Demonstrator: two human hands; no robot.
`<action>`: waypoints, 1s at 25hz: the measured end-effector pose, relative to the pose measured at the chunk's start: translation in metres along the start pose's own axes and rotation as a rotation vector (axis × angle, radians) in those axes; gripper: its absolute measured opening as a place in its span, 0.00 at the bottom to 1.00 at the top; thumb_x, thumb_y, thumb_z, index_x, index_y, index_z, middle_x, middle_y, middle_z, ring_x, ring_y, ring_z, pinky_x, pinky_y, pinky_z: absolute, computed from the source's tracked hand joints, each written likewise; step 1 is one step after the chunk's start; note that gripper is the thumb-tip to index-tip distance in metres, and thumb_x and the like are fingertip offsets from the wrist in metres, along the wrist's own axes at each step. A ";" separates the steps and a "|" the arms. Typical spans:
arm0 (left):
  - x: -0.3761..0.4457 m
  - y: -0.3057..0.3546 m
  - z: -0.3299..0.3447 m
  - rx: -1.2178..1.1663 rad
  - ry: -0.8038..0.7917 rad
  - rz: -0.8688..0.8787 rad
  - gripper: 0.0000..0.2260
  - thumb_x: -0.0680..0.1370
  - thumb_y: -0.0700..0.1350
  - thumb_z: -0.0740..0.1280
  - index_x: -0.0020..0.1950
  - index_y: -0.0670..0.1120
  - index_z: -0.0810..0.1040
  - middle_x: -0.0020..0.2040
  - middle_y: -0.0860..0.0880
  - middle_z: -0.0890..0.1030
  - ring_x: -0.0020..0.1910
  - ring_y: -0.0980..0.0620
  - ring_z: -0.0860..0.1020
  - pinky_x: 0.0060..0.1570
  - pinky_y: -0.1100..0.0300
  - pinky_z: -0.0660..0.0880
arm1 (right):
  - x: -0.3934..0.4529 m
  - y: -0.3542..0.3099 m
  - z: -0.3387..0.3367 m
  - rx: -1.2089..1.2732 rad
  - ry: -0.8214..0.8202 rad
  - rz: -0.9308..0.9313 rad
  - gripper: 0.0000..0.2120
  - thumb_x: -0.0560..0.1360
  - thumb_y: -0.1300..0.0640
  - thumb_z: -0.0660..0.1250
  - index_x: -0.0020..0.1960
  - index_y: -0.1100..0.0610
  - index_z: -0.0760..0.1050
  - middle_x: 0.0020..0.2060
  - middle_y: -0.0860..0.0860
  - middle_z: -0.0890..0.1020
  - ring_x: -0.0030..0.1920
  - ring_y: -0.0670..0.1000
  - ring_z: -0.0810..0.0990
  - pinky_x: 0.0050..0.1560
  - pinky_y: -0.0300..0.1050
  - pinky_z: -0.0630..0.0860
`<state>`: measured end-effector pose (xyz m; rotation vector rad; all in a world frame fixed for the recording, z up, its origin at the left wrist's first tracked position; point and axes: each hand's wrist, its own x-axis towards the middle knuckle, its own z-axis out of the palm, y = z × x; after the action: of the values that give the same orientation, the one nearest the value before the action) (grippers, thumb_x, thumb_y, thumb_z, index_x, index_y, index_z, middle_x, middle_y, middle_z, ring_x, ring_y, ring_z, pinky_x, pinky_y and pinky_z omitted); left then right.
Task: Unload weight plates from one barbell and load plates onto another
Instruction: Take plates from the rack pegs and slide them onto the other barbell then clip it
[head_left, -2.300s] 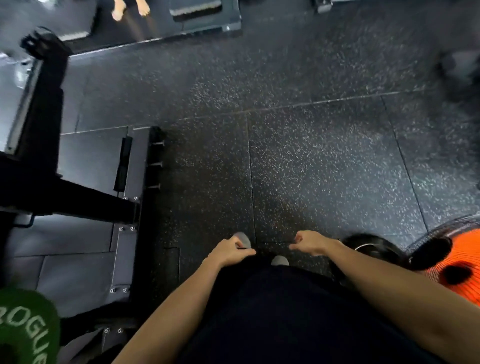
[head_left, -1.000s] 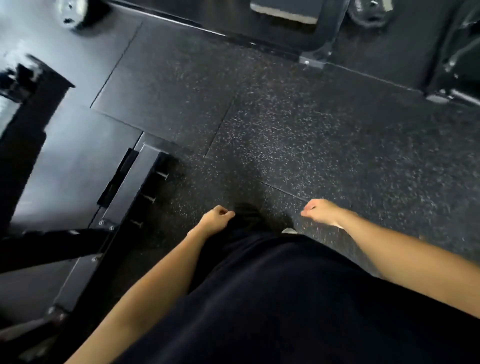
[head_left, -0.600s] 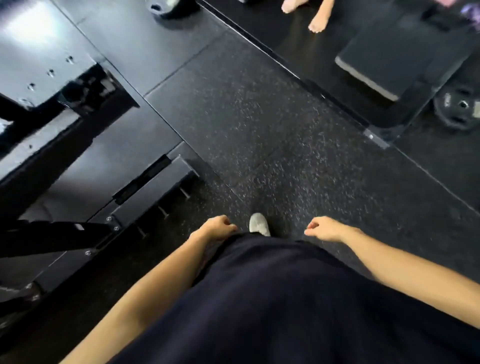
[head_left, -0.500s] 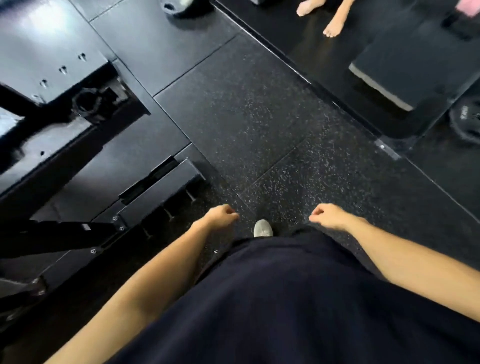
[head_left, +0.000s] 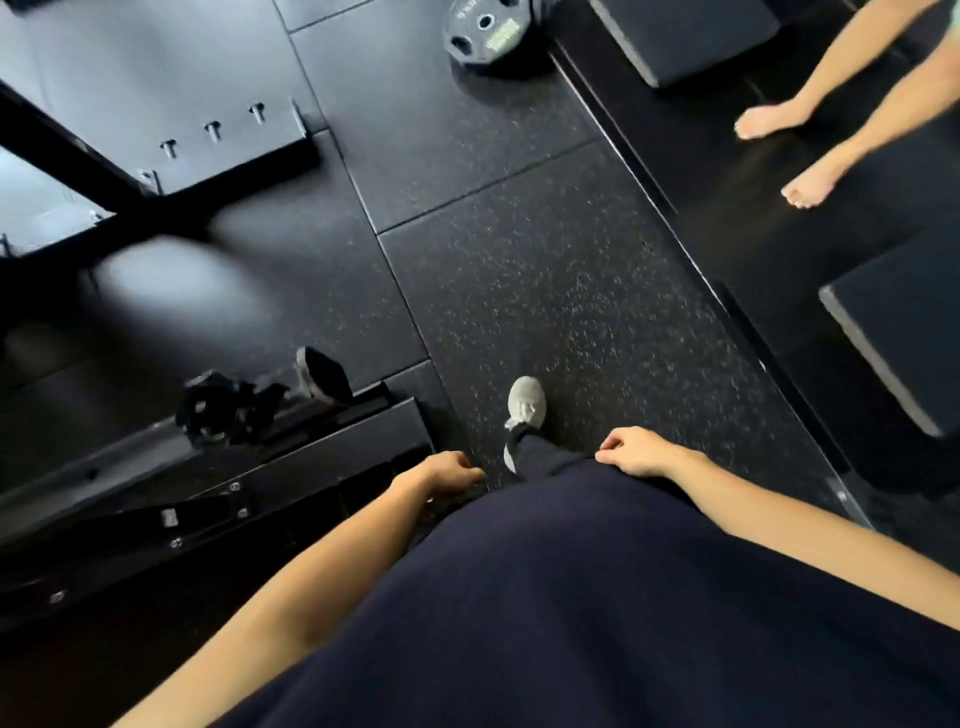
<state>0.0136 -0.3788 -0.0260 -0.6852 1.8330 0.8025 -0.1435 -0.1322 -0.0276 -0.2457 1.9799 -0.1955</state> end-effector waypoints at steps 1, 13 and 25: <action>0.007 0.009 -0.034 -0.013 0.007 -0.010 0.19 0.79 0.56 0.63 0.62 0.44 0.78 0.62 0.45 0.79 0.59 0.47 0.78 0.54 0.59 0.73 | 0.017 -0.020 -0.032 -0.019 -0.004 -0.008 0.12 0.75 0.48 0.67 0.55 0.52 0.78 0.56 0.51 0.80 0.56 0.52 0.77 0.57 0.46 0.72; 0.112 0.045 -0.364 -0.391 0.224 -0.071 0.19 0.81 0.55 0.59 0.68 0.47 0.73 0.69 0.47 0.74 0.68 0.47 0.72 0.64 0.58 0.65 | 0.218 -0.269 -0.306 -0.156 -0.043 -0.128 0.12 0.75 0.48 0.67 0.54 0.53 0.76 0.47 0.51 0.80 0.46 0.52 0.78 0.52 0.46 0.74; 0.227 0.050 -0.767 -0.295 0.266 -0.047 0.19 0.79 0.56 0.62 0.64 0.45 0.75 0.63 0.45 0.78 0.61 0.45 0.76 0.57 0.57 0.71 | 0.369 -0.523 -0.536 -0.019 0.078 -0.115 0.08 0.74 0.50 0.68 0.51 0.52 0.78 0.50 0.50 0.80 0.53 0.52 0.77 0.54 0.44 0.72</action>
<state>-0.5306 -0.9659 0.0040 -1.0629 1.9437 1.0004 -0.7370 -0.7190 -0.0044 -0.3692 2.0470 -0.2639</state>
